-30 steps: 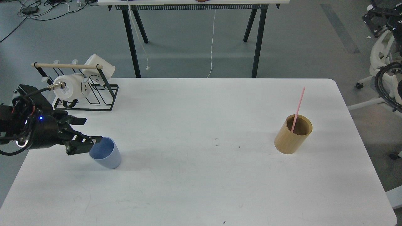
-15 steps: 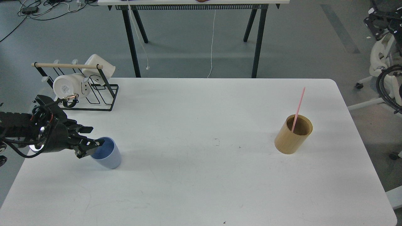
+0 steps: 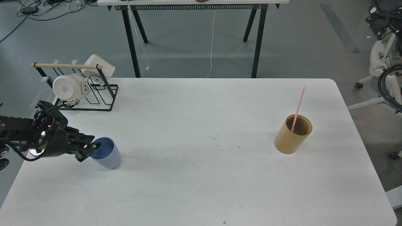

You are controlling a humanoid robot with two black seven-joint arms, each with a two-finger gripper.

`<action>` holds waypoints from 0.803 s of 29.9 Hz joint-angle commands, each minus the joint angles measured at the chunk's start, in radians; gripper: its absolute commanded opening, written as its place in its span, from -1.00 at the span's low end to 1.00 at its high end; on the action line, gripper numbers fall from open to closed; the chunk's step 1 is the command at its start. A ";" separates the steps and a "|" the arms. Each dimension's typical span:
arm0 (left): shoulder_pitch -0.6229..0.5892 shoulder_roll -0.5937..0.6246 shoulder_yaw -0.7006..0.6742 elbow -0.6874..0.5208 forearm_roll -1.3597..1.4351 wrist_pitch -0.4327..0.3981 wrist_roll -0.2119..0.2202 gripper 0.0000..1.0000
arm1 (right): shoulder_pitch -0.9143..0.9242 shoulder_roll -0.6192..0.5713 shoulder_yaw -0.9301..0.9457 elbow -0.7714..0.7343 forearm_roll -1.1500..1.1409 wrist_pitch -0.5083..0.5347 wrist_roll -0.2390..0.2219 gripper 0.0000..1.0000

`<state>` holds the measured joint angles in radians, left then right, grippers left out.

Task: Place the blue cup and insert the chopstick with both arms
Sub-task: 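Close the left gripper around the rim of the blue cup, then carry the blue cup toward the table center and set it down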

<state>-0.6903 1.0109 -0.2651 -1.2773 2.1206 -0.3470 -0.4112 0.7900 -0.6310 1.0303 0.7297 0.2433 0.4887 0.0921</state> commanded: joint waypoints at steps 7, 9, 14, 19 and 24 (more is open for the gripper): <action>-0.017 0.002 -0.013 -0.002 -0.005 -0.023 -0.024 -1.00 | 0.000 0.001 0.001 -0.001 0.001 0.000 0.000 0.99; -0.035 0.002 -0.017 -0.004 -0.007 -0.026 -0.035 -1.00 | 0.000 -0.001 0.001 -0.001 -0.001 0.000 0.000 0.99; -0.182 -0.012 -0.016 -0.054 -0.008 -0.127 -0.077 -1.00 | 0.023 -0.009 0.005 -0.007 -0.002 0.000 0.000 0.99; -0.323 -0.144 -0.014 -0.151 -0.007 -0.142 -0.077 -1.00 | 0.133 -0.013 -0.019 -0.018 -0.006 -0.030 -0.003 0.99; -0.406 -0.367 -0.010 -0.169 -0.001 -0.142 -0.043 -1.00 | 0.161 -0.012 -0.033 -0.015 -0.006 -0.093 -0.002 0.99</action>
<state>-1.0589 0.7797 -0.2781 -1.4458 2.1176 -0.4886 -0.4794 0.9391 -0.6444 1.0034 0.7124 0.2379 0.4207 0.0894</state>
